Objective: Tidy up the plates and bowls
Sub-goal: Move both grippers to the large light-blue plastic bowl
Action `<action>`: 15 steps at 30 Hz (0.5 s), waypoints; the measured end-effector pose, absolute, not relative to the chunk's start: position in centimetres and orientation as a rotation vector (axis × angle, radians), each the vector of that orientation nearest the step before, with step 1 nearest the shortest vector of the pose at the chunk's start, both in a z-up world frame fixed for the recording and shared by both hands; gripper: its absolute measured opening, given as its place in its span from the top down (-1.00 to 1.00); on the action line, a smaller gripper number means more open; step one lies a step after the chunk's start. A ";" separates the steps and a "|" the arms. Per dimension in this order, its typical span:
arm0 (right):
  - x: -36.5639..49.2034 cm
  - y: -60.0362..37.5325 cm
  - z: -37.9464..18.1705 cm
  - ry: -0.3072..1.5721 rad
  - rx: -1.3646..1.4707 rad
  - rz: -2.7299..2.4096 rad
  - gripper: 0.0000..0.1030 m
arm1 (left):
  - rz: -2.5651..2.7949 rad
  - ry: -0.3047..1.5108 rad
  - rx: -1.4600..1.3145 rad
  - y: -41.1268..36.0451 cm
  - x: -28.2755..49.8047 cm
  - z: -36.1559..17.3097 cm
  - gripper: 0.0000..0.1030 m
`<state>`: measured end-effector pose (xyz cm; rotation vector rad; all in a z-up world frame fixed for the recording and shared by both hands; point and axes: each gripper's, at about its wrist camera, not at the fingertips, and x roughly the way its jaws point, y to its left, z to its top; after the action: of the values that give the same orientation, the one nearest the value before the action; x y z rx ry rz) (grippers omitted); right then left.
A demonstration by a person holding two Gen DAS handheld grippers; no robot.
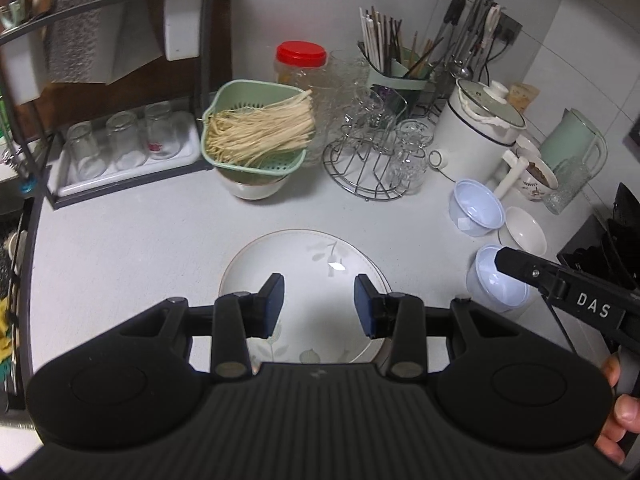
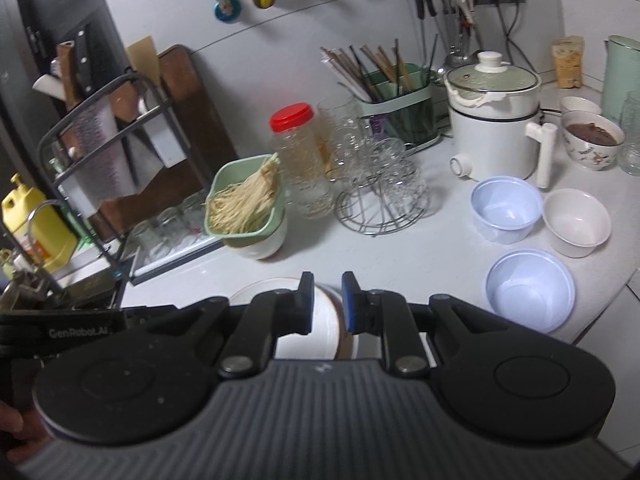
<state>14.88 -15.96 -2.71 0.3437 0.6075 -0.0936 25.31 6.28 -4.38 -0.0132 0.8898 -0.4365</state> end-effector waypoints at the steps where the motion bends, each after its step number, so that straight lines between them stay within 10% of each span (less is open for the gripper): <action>1: 14.8 -16.1 -2.8 0.606 0.352 -0.103 0.64 | -0.447 0.894 -0.005 5.9 25.6 -4.6 0.14; 15: 13.3 -25.0 -3.1 0.591 0.353 -0.203 0.64 | -0.522 0.951 -0.035 -4.8 27.5 -6.0 0.13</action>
<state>13.32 -25.01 -3.13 0.3526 0.5908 -0.2032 27.50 -4.79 -6.04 -0.0348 0.9509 -0.5219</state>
